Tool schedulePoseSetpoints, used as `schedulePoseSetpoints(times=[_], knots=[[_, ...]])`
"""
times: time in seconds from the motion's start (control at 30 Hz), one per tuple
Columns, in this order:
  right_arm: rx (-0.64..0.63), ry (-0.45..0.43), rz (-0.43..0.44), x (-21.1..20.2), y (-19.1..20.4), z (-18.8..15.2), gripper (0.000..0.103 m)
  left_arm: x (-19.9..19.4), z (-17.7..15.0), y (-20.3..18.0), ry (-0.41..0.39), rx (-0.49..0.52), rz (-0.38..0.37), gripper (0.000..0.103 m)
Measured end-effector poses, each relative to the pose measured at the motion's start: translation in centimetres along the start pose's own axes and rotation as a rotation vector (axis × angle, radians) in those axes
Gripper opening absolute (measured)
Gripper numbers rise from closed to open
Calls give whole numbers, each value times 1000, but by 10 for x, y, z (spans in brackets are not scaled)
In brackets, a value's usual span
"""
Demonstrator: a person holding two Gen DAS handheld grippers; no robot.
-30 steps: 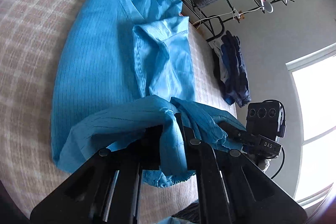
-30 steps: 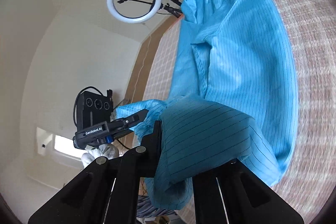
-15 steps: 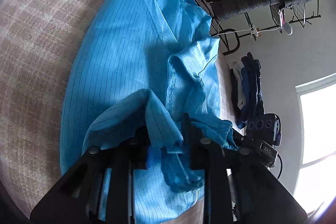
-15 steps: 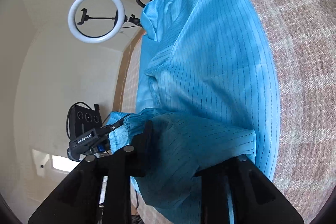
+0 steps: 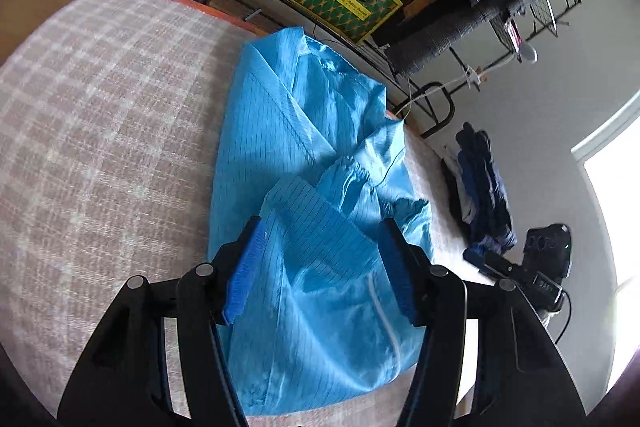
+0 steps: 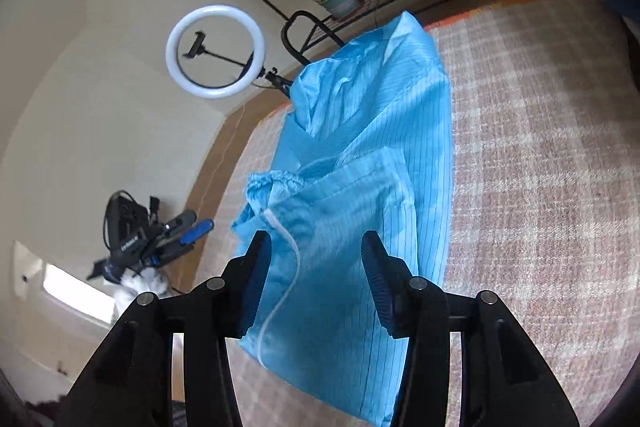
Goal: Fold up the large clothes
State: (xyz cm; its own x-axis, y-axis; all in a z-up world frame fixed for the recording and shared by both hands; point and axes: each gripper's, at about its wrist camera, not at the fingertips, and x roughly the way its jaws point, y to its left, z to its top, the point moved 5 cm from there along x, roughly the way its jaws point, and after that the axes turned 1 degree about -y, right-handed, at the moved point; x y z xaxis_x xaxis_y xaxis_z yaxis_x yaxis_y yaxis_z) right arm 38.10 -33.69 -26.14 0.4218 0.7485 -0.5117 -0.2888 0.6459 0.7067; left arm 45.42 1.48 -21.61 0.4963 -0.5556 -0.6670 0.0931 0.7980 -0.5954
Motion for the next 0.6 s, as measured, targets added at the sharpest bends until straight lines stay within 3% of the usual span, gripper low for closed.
schedulePoseSetpoints(times=[0.07,0.13,0.17,0.3,0.33,0.4,0.47,0.53,0.6], knots=[[-130,21,-94,7,15,-9,43,4,-12,-4,17,116,95,59],[-260,46,-194,21,27,-18,43,13,-24,-1,51,198,135,59],[-293,63,-224,27,28,-23,43,18,-29,4,77,201,137,59],[-291,121,-210,47,26,-35,43,40,-38,31,146,97,112,57],[-300,129,-217,49,25,-39,43,44,-40,37,155,77,110,53],[-326,149,-247,56,22,-45,43,51,-46,43,186,57,104,13],[-345,168,-300,59,16,-50,41,49,-49,45,171,62,144,7],[-320,185,-356,61,4,-50,29,45,-51,46,157,89,223,8],[-289,198,-389,59,-6,-51,26,42,-53,43,129,121,241,9]])
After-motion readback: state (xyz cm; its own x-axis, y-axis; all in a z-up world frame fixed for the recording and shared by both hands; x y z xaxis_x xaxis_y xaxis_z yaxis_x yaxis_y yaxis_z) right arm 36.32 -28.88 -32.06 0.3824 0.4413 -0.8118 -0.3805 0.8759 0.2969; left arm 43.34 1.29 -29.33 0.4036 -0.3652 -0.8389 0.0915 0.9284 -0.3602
